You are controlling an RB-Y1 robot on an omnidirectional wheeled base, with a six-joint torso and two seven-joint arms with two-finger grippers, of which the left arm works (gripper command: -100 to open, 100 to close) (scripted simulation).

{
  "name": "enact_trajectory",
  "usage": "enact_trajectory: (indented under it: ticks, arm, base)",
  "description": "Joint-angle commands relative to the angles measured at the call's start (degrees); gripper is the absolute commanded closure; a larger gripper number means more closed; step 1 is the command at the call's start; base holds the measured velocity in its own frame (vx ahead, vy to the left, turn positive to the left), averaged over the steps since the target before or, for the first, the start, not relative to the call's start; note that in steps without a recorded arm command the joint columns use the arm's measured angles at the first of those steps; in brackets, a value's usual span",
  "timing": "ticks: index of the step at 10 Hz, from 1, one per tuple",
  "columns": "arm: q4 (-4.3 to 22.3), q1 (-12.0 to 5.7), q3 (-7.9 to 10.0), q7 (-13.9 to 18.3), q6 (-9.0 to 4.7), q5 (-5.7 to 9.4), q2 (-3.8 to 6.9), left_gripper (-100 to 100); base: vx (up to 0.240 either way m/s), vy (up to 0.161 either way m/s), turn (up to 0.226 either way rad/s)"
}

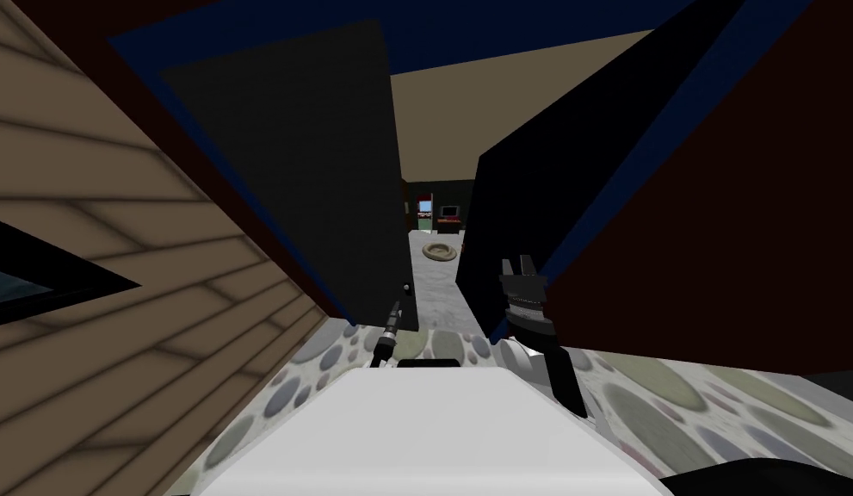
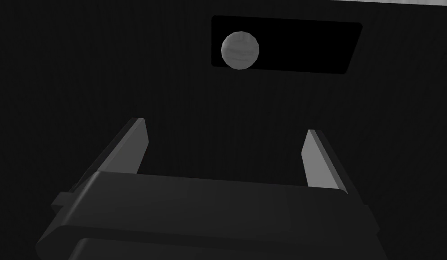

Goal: Push the door open

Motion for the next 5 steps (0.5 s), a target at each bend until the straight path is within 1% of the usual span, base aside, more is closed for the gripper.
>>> enact_trajectory:
  ticks: [1,3,5]
  arm:
    - [0.49,-0.33,0.22,-0.11,-0.13,0.11,0.63,-100]
    - [1.08,-0.73,0.48,-0.23,-0.28,0.24,0.95,-100]
    - [1.75,-1.17,0.77,-0.37,-0.46,0.38,0.92,-100]
  base:
    - [0.124,-0.011,-0.027]
    - [0.180,-0.038,-0.021]
    - [0.203,0.001,-0.020]
